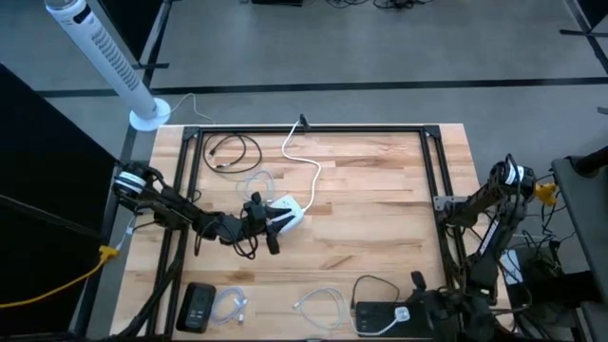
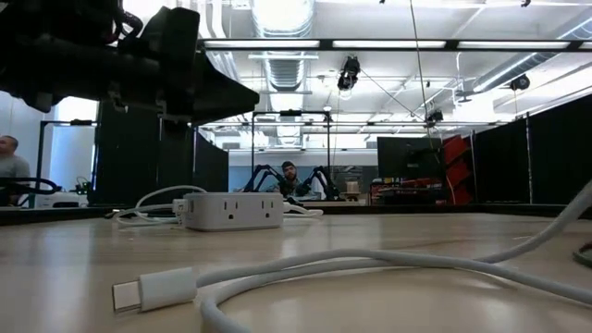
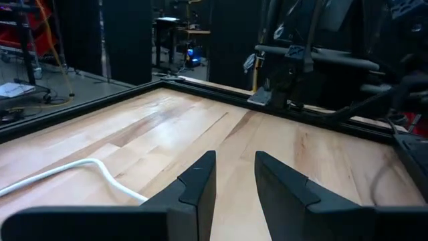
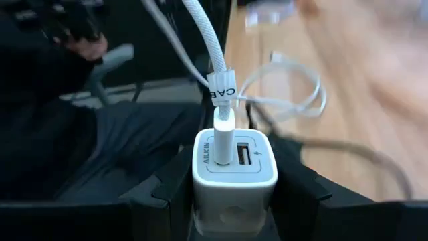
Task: Plug in charger cables
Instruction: Insert the white charger into the black outlet
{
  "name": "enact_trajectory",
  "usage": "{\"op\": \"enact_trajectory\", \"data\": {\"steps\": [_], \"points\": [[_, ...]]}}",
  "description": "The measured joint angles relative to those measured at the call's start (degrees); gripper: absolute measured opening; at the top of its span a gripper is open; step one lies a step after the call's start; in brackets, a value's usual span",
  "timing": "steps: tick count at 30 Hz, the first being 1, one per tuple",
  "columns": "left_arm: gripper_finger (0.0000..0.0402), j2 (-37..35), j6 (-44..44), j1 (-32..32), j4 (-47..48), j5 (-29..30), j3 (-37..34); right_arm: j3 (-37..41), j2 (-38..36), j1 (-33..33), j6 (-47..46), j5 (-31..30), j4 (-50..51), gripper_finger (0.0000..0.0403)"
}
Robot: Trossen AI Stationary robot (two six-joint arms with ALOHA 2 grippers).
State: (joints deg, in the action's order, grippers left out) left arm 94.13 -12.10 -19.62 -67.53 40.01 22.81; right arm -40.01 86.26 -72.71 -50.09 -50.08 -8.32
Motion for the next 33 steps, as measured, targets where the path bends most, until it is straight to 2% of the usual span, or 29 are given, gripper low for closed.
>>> {"op": "enact_trajectory", "data": {"steps": [5, 13, 21, 29, 33], "points": [[0.0091, 0.0, -0.39, -0.22, 0.04, -4.92, 0.29, 0.04, 5.87, 0.22, -6.48, 4.07, 0.76, 0.0143], [0.0091, 0.02, 4.05, -0.22, 1.24, -5.09, 4.21, -0.28, 13.27, 1.21, -13.21, 1.06, -1.64, 0.0143], [0.0091, 0.02, 6.91, -0.22, 7.06, -5.21, 8.29, 0.24, 13.7, 7.27, -0.49, -3.37, 1.56, 0.0143], [0.0091, 0.0, 7.0, -0.22, 8.87, -5.16, 8.64, 0.24, 12.6, 10.84, 2.64, -2.41, 3.86, 0.0143], [0.0091, 1.33, 6.93, -0.22, 9.09, -6.33, 9.28, 0.22, 9.95, 11.04, 7.87, -9.42, 4.18, 0.0143]]}}
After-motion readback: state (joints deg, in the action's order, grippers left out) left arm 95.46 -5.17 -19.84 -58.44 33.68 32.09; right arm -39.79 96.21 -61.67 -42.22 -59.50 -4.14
